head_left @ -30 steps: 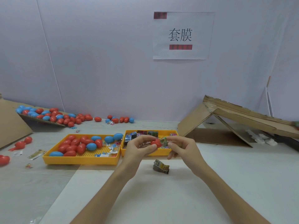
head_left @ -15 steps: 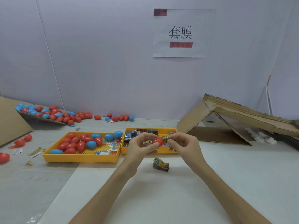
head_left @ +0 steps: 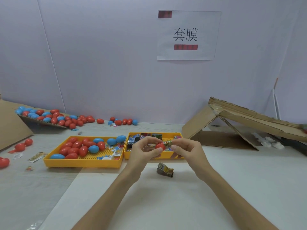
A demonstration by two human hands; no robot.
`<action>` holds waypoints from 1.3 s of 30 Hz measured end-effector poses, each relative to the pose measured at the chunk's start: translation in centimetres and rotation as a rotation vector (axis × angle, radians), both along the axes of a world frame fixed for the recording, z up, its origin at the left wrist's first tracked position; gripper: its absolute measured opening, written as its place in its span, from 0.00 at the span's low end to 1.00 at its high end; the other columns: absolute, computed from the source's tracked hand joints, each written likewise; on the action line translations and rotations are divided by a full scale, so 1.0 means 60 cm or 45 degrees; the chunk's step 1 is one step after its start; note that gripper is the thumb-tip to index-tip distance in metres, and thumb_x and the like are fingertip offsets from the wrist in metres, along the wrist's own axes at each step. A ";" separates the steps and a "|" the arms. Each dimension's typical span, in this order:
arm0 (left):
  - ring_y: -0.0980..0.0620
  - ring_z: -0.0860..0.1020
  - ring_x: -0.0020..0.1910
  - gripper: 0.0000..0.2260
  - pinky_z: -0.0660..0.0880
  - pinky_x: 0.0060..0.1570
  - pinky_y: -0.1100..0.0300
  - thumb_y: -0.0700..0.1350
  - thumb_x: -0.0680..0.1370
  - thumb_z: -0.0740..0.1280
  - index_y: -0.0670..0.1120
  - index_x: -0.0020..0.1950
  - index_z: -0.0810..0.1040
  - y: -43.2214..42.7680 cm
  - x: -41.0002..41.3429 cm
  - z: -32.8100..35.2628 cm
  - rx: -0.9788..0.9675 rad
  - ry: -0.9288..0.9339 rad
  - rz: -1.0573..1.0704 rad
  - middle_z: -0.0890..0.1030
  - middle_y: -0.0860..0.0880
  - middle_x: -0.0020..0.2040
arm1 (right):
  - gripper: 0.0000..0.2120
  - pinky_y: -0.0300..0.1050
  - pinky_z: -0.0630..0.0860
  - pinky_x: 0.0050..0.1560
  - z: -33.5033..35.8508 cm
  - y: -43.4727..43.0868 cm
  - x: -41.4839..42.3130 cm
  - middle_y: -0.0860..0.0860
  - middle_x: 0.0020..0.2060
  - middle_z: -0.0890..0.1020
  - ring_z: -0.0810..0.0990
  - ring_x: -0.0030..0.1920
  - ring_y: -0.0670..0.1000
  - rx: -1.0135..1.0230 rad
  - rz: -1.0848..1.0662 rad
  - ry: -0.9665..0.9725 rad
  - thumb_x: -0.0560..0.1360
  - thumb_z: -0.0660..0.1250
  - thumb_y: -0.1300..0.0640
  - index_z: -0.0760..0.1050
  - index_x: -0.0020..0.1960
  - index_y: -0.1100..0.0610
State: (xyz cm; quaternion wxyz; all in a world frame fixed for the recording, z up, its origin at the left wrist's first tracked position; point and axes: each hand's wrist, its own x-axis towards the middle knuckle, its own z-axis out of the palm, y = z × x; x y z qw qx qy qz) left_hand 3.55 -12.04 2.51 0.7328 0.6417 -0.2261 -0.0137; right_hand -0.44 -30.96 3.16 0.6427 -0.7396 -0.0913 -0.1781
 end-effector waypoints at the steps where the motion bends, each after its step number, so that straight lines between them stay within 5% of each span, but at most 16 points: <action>1: 0.46 0.84 0.51 0.10 0.83 0.49 0.55 0.36 0.74 0.75 0.45 0.53 0.83 0.000 0.000 0.000 0.009 -0.015 0.016 0.86 0.48 0.50 | 0.05 0.39 0.77 0.38 0.000 0.000 0.000 0.50 0.38 0.87 0.86 0.36 0.54 0.004 -0.004 0.005 0.76 0.72 0.62 0.84 0.49 0.53; 7: 0.53 0.83 0.52 0.12 0.81 0.50 0.59 0.37 0.73 0.77 0.49 0.53 0.82 -0.001 -0.001 -0.001 0.116 -0.088 0.028 0.85 0.53 0.51 | 0.07 0.38 0.77 0.37 0.000 -0.001 0.001 0.49 0.35 0.84 0.81 0.38 0.47 0.031 -0.048 -0.021 0.75 0.74 0.62 0.86 0.42 0.52; 18: 0.56 0.83 0.51 0.11 0.79 0.46 0.64 0.39 0.73 0.77 0.52 0.52 0.83 -0.001 -0.005 -0.002 0.153 -0.158 0.025 0.85 0.54 0.50 | 0.06 0.38 0.79 0.40 0.000 0.000 0.001 0.55 0.36 0.85 0.84 0.36 0.50 0.058 -0.057 -0.071 0.71 0.76 0.68 0.85 0.42 0.58; 28: 0.56 0.83 0.50 0.15 0.79 0.45 0.63 0.37 0.73 0.76 0.58 0.48 0.82 -0.002 -0.004 -0.004 0.181 -0.246 0.063 0.85 0.56 0.49 | 0.02 0.43 0.81 0.46 -0.003 0.006 0.001 0.51 0.38 0.84 0.82 0.39 0.49 0.167 0.077 0.135 0.73 0.75 0.59 0.86 0.42 0.55; 33: 0.57 0.82 0.51 0.14 0.79 0.45 0.64 0.38 0.74 0.76 0.58 0.48 0.82 0.000 -0.003 -0.005 0.189 -0.267 0.075 0.84 0.57 0.49 | 0.14 0.50 0.82 0.46 -0.005 0.015 0.000 0.60 0.44 0.83 0.81 0.39 0.52 0.341 0.121 0.212 0.68 0.75 0.54 0.84 0.49 0.63; 39: 0.57 0.82 0.52 0.14 0.80 0.47 0.62 0.40 0.73 0.77 0.58 0.49 0.81 0.001 -0.002 -0.005 0.224 -0.284 0.122 0.84 0.58 0.50 | 0.06 0.47 0.81 0.44 -0.007 0.022 -0.001 0.53 0.40 0.82 0.81 0.38 0.50 0.380 0.140 0.248 0.75 0.72 0.59 0.84 0.49 0.61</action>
